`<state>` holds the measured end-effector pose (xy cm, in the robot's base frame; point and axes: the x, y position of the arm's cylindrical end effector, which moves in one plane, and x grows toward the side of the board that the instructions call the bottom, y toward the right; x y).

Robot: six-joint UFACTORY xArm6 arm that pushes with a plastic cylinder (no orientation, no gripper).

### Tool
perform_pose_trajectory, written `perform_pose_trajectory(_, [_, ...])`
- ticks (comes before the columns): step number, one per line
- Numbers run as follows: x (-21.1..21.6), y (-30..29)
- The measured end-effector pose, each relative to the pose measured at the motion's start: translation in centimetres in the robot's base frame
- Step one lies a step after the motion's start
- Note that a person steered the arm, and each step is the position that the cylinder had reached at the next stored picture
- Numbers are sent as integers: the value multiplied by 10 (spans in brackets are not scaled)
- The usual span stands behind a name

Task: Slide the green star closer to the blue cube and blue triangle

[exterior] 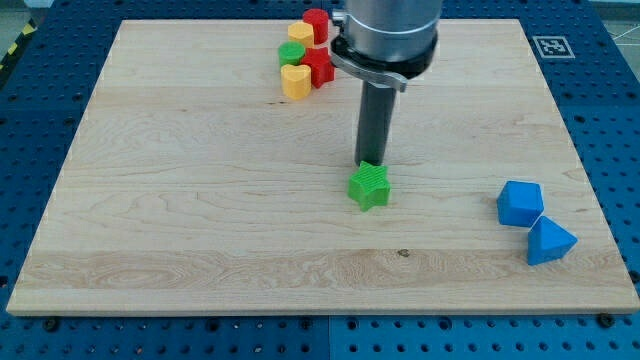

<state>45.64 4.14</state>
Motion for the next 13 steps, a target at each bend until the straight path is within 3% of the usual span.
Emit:
perform_pose_trajectory(3, [95,-30])
perform_pose_trajectory(4, [97,3])
perform_pose_trajectory(5, [99,-4])
perform_pose_trajectory(6, [115,-48])
perform_pose_trajectory(7, [98,-66])
perform_pose_trajectory(8, [48,-51])
perform_pose_trajectory(11, [42,-15])
perform_pose_trajectory(13, [42,50])
